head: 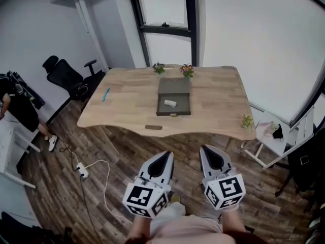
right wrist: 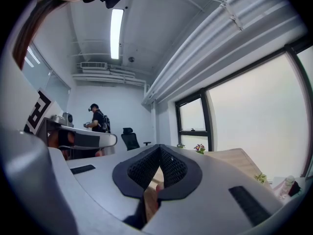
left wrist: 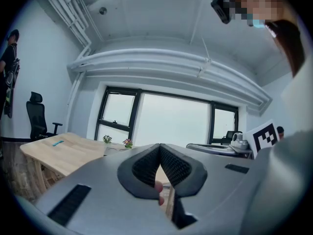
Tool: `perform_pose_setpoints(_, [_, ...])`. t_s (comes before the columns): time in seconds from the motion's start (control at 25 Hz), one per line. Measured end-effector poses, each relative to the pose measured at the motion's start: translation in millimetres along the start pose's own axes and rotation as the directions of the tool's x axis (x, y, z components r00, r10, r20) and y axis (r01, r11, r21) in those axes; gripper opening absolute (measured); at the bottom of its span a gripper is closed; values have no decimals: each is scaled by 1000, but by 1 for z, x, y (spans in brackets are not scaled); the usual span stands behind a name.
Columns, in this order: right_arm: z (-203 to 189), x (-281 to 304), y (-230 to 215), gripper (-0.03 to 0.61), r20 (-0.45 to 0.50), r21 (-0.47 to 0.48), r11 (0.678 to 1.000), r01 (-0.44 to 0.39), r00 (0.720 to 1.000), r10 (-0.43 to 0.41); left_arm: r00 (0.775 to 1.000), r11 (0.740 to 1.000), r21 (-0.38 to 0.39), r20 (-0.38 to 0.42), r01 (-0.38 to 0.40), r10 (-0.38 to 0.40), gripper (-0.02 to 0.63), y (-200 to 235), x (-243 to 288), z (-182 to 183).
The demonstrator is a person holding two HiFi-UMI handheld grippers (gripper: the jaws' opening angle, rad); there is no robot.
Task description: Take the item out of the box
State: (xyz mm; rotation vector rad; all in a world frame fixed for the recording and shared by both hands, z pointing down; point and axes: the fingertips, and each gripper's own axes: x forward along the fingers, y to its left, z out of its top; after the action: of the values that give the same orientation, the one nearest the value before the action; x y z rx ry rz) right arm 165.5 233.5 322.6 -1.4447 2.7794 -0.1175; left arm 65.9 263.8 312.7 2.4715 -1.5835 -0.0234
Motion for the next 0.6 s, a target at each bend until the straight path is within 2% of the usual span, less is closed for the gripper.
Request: perform_pose_setpoints(0.6, [1,67,7,0,-42,-34,997,74,996,-75,998,998,-1,8,55,-55,2,65,28,17])
